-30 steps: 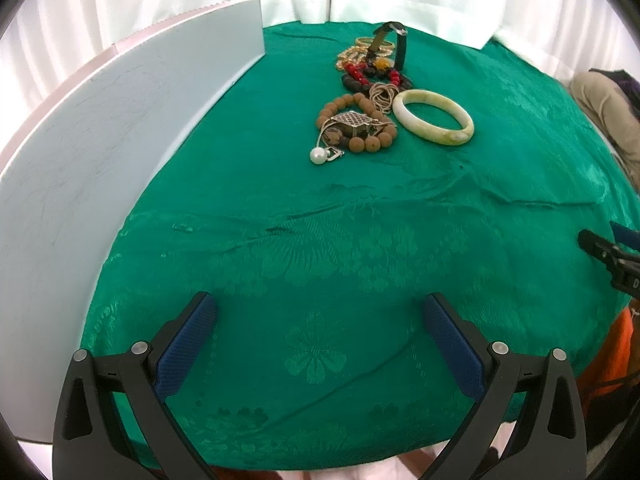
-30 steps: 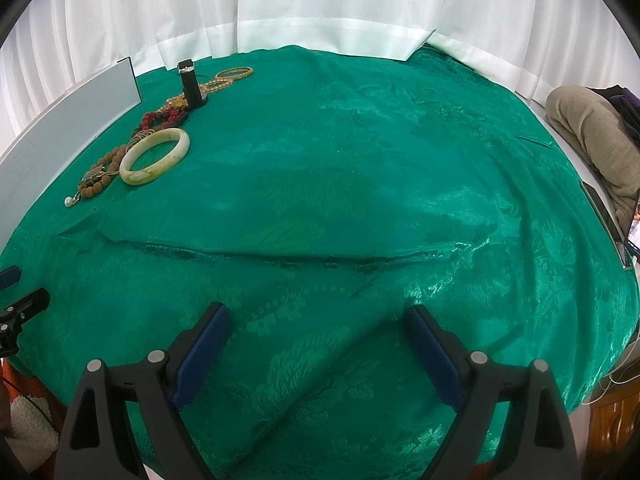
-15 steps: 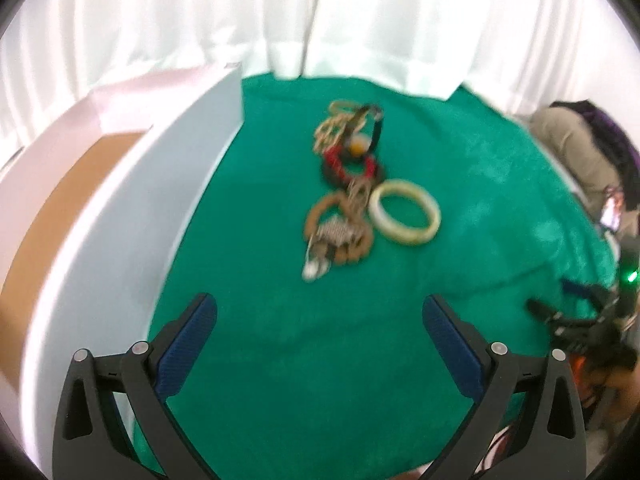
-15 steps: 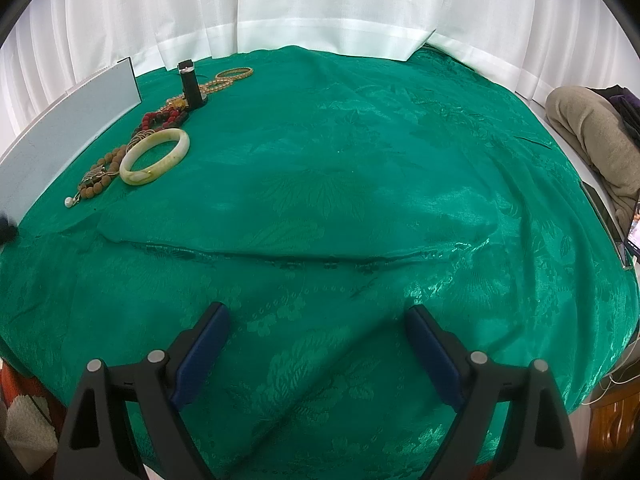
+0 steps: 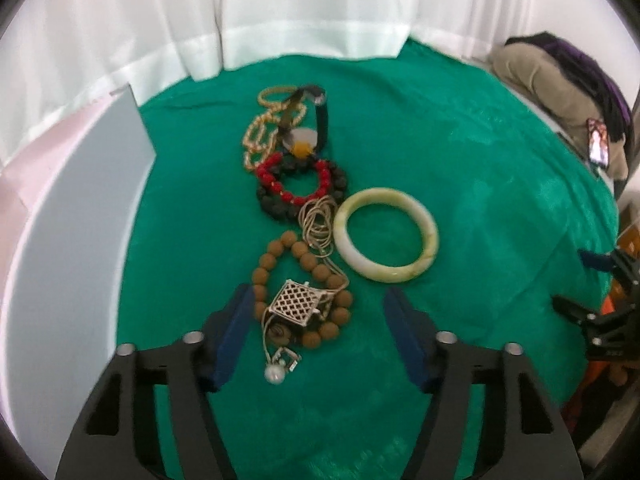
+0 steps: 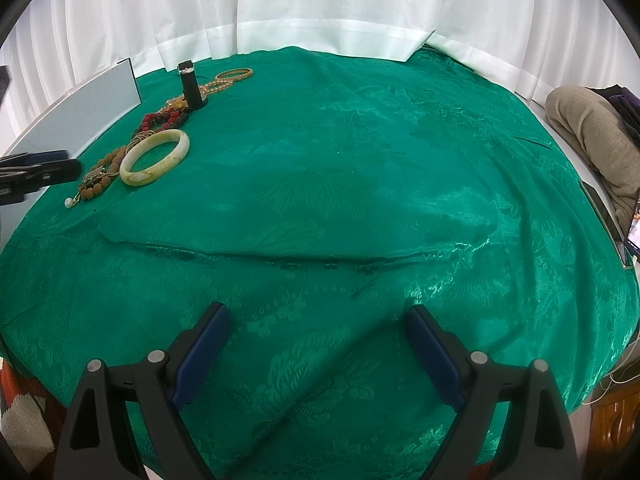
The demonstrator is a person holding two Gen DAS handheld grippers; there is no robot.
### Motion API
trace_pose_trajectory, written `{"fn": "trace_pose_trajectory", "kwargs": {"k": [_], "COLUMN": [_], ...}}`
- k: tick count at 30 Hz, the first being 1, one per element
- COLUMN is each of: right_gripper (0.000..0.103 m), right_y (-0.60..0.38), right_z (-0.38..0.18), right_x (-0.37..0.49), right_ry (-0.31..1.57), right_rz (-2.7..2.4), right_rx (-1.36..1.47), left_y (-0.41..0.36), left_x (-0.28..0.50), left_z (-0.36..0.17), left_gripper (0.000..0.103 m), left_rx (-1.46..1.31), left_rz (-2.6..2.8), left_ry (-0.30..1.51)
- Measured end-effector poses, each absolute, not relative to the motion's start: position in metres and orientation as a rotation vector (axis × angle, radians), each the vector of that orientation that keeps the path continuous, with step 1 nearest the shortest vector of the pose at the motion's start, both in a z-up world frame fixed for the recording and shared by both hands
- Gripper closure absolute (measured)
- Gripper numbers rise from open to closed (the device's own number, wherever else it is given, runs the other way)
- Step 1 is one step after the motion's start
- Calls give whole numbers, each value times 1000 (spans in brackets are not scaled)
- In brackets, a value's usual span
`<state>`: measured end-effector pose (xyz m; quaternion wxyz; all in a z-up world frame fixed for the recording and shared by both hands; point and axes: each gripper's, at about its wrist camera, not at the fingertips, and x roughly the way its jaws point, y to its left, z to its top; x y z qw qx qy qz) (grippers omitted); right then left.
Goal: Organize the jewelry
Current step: 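Lower the left tool onto the silver filigree pendant and close on it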
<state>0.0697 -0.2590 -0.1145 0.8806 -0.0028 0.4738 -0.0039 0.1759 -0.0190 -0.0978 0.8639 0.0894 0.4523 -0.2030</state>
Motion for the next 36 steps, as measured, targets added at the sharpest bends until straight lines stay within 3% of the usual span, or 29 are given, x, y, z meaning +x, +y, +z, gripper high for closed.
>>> {"fn": "trace_pose_trajectory", "kwargs": {"k": [4, 21, 26, 28, 29, 31, 34, 36], "right_gripper": [11, 11, 11, 11, 11, 11, 11, 11], "right_y": [-259, -259, -259, -259, -259, -259, -258, -258], "right_z": [-114, -114, -114, -114, -114, -114, -114, -114], "right_x": [70, 71, 70, 71, 71, 71, 70, 70], "right_ry": [987, 988, 987, 987, 987, 985, 985, 984], "right_rz": [-8, -10, -10, -10, -10, -10, -10, -10], "right_rx": [-6, -4, -3, -3, -4, -4, -4, -3], "left_y": [-9, -15, -16, -20, -19, -15, -9, -5], "left_x": [185, 184, 191, 187, 187, 189, 192, 192], "left_z": [-108, -106, -116, -115, -115, -114, -115, -114], "left_gripper": [57, 59, 57, 61, 70, 77, 72, 55], "left_rx": [147, 243, 231, 276, 265, 222, 163, 126], "left_rz": [-427, -471, -479, -479, -476, -477, -476, -477], "left_ry": [976, 1006, 1090, 1060, 1063, 1069, 1080, 1085]}}
